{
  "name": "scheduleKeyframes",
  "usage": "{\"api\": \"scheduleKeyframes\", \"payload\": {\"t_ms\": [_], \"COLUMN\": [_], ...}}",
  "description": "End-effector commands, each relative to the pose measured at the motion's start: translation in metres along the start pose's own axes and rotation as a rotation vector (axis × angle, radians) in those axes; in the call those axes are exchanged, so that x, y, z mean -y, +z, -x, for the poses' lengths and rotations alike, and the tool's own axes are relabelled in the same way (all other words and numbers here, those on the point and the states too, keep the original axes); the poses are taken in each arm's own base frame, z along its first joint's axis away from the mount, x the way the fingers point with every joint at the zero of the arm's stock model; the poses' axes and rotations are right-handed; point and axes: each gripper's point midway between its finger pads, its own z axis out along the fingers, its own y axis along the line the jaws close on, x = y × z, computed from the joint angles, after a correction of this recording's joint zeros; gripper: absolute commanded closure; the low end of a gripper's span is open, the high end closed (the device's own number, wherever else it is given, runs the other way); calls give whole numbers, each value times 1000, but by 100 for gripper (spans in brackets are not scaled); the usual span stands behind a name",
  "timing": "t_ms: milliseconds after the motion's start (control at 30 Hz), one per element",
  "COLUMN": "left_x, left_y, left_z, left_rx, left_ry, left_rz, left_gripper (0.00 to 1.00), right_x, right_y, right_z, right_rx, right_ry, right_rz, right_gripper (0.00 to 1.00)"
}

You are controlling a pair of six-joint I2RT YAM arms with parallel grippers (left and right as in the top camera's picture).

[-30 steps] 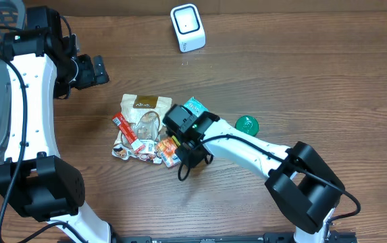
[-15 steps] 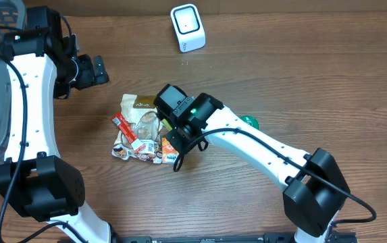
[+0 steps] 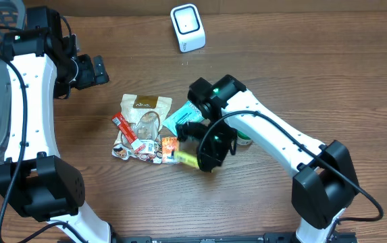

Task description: Scan the item barcode

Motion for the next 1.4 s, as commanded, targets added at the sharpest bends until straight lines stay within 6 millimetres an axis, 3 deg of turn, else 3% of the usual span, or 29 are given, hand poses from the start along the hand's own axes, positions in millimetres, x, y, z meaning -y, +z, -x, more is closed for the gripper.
{"api": "scheduleKeyframes", "payload": {"t_ms": [0,100,467,800,1067,1367], "left_x": [2,2,2,2,2,2], "left_y": [-1,-1,-1,-1,-1,-1], "left_z": [-1,-1,-1,-1,-1,-1], "left_rx": [2,1,1,1,1,1], "left_ry": [20,19,20,20,19,19], "left_rz": [-8,-8,-8,-8,-8,-8], "left_gripper": [0,0,0,0,0,0], "right_x": [-35,-48,-74,-100,-99,-80], "right_y": [-25,-30,-48,-88,-124,-176], "right_z": [3,-6,4,-6,0,1], "right_rx": [129,144,263,406,567,779], "right_ry": [-326,-425,-324,-270,-42,162], "right_rz": [113,181,267,250,409,597], "right_gripper": [96,96,96,96,96,97]}}
